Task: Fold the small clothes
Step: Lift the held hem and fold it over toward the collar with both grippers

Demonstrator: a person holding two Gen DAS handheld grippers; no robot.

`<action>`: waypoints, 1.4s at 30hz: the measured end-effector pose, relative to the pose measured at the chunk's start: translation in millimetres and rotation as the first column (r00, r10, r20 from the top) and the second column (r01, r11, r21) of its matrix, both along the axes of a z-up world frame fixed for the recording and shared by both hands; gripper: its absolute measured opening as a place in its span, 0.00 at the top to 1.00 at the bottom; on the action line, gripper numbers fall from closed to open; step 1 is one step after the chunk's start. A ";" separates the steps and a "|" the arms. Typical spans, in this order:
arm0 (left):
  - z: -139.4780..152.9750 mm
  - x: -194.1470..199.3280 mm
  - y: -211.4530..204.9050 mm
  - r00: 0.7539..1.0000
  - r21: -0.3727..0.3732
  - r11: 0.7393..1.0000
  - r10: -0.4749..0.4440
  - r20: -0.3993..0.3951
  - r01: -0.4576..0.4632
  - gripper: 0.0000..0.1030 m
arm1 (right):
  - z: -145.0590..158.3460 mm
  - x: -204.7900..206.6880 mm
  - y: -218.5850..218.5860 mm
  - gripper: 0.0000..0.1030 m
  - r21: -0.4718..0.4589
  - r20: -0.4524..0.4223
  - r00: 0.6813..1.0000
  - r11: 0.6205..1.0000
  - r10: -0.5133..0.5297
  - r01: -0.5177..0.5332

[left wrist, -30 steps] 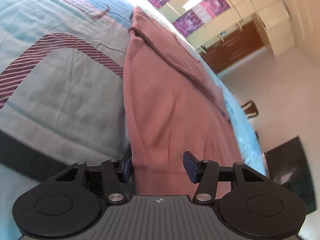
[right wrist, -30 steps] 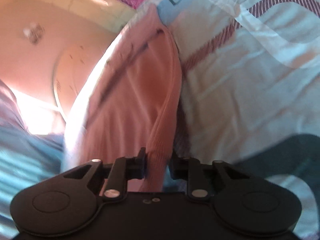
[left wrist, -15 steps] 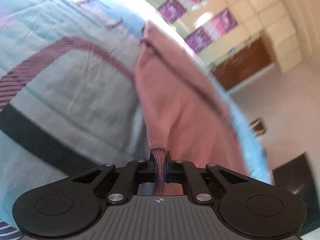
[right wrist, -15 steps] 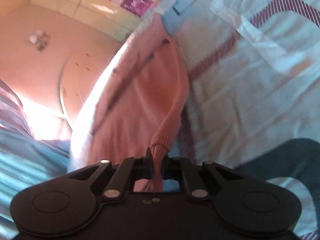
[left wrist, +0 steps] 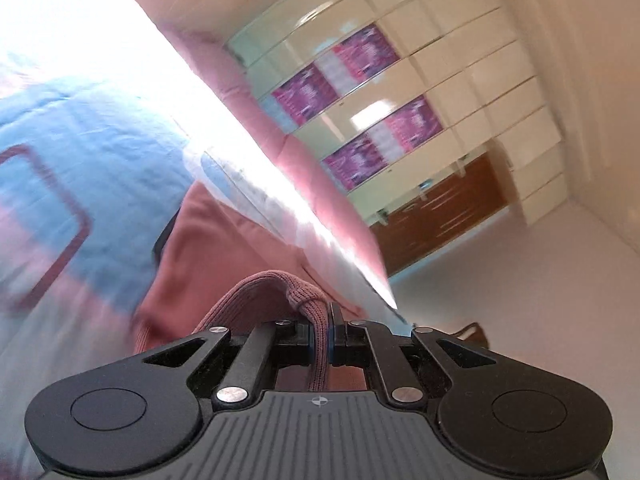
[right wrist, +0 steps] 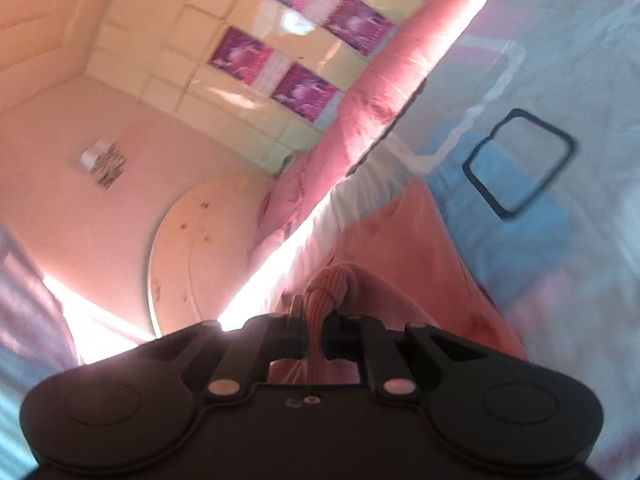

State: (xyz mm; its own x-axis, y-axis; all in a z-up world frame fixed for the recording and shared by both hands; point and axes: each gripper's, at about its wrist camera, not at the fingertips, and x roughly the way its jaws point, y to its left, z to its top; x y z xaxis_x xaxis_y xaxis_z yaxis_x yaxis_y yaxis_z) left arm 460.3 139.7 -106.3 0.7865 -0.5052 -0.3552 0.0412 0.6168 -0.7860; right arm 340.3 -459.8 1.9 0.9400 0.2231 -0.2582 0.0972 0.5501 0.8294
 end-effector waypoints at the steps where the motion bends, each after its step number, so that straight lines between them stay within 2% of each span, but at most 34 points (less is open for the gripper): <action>1: -3.1 23.3 -3.2 1.000 0.010 1.000 -0.001 -0.025 0.002 0.95 | -3.4 23.2 -8.8 0.93 0.031 -0.014 1.000 1.000 -0.001 0.002; 4: -13.1 72.1 -13.2 0.997 0.054 0.999 -0.003 -0.083 0.008 0.95 | -23.1 85.0 -29.6 0.93 0.085 -0.066 0.998 0.996 0.004 0.002; 7: -31.1 112.4 -23.0 0.990 0.103 0.994 -0.005 -0.138 0.019 0.95 | -47.0 122.3 -38.8 0.93 0.087 -0.112 0.993 0.996 0.025 -0.015; 8: -37.2 123.4 -24.6 0.989 0.111 0.994 -0.007 -0.150 0.024 0.95 | -55.1 138.9 -43.0 0.89 0.087 -0.119 0.992 0.996 0.045 -0.035; 10: -45.2 135.5 -20.2 0.990 0.066 0.998 0.009 -0.139 0.000 0.94 | -63.0 159.3 -50.3 0.72 0.082 -0.106 0.992 0.995 0.071 -0.062; 11: -49.4 137.4 -17.4 0.991 0.041 0.999 0.017 -0.130 -0.012 0.81 | -64.8 160.0 -53.6 0.37 0.069 -0.093 0.994 0.996 0.053 -0.047; 12: -49.8 137.3 -14.3 0.993 0.036 0.999 0.036 -0.113 -0.032 0.51 | -62.3 159.9 -56.7 0.11 0.053 -0.075 0.997 0.998 0.029 -0.025; 13: -49.0 136.5 -12.0 0.994 0.054 0.997 0.065 -0.093 -0.060 0.36 | -58.4 158.0 -59.3 0.12 0.021 -0.041 0.999 1.000 -0.003 0.004; 14: -48.4 136.2 -12.7 0.992 0.106 0.990 0.104 -0.068 -0.096 0.21 | -53.9 156.8 -61.0 0.24 -0.009 -0.024 1.000 1.000 -0.009 0.009; 15: -48.1 139.3 -13.4 0.992 0.145 0.984 0.117 -0.056 -0.107 0.21 | -51.4 161.8 -62.0 0.40 -0.036 -0.038 0.999 0.999 0.011 -0.012; 17: -43.0 143.6 -12.7 0.995 0.173 0.981 0.092 -0.024 -0.087 0.21 | -48.1 169.5 -57.7 0.52 -0.132 -0.082 0.995 0.989 0.049 -0.060; 18: -38.1 146.1 -17.9 0.998 0.238 0.969 0.064 -0.008 -0.060 0.21 | -46.1 173.9 -51.5 0.56 -0.205 -0.111 0.992 0.975 0.063 -0.085; 21: -26.9 164.8 -44.3 0.996 0.446 0.891 -0.083 -0.023 0.084 0.21 | -41.5 186.9 -31.3 0.57 -0.371 -0.171 0.981 0.917 0.090 -0.149; 22: -25.9 171.3 -55.2 0.991 0.502 0.855 -0.131 -0.041 0.134 0.21 | -40.3 192.5 -24.2 0.56 -0.423 -0.186 0.979 0.892 0.090 -0.162; 24: -26.6 180.9 -74.8 0.980 0.617 0.763 -0.178 -0.085 0.192 0.22 | -36.1 203.1 -11.8 0.56 -0.502 -0.205 0.974 0.845 0.094 -0.187; 25: -27.8 180.6 -79.3 0.979 0.662 0.723 -0.177 -0.099 0.197 0.26 | -35.8 210.2 -4.0 0.56 -0.552 -0.222 0.970 0.807 0.100 -0.210; 26: -28.8 180.7 -85.7 0.979 0.695 0.692 -0.175 -0.100 0.195 0.52 | -34.8 214.2 1.7 0.62 -0.582 -0.231 0.967 0.781 0.108 -0.227; 27: -25.3 183.5 -90.5 0.980 0.713 0.676 -0.174 -0.093 0.188 0.91 | -34.8 219.3 9.3 0.81 -0.615 -0.239 0.963 0.749 0.124 -0.249; 28: -22.4 175.8 -88.1 0.985 0.714 0.682 -0.161 -0.059 0.154 0.93 | -34.1 222.3 15.3 0.91 -0.643 -0.251 0.957 0.714 0.146 -0.277; 29: -14.3 165.1 -81.8 0.991 0.695 0.714 -0.129 0.017 0.081 0.93 | -35.5 218.7 18.9 0.91 -0.666 -0.260 0.953 0.685 0.155 -0.293; 30: -7.7 155.4 -75.3 0.991 0.669 0.743 -0.098 0.085 0.016 0.93 | -32.3 214.5 21.4 0.91 -0.687 -0.239 0.959 0.672 0.149 -0.276; 31: -3.3 148.0 -68.3 0.990 0.645 0.763 -0.054 0.132 -0.045 0.93 | -27.2 206.8 20.5 0.91 -0.694 -0.184 0.974 0.683 0.135 -0.226; 32: -2.2 139.6 -60.9 0.989 0.634 0.770 -0.022 0.144 -0.075 0.93 | -24.0 198.8 14.0 0.91 -0.678 -0.124 0.985 0.715 0.116 -0.169; 33: -4.6 140.5 -56.4 0.992 0.618 0.783 -0.012 0.126 -0.069 0.93 | -22.6 192.7 8.2 0.91 -0.663 -0.091 0.991 0.738 0.093 -0.130; 34: -7.1 142.9 -55.5 0.994 0.609 0.791 -0.005 0.105 -0.061 0.93 | -23.5 190.4 7.1 0.91 -0.674 -0.092 0.993 0.729 0.075 -0.117; 37: -6.2 147.3 -61.0 0.996 0.632 0.774 -0.010 0.091 -0.050 0.93 | -25.9 199.1 12.7 0.91 -0.691 -0.112 0.990 0.710 0.081 -0.136; 42: -13.7 170.2 -65.3 0.998 0.644 0.764 0.007 0.055 -0.041 0.93 | -27.5 212.9 8.0 0.91 -0.679 -0.120 0.991 0.723 0.059 -0.125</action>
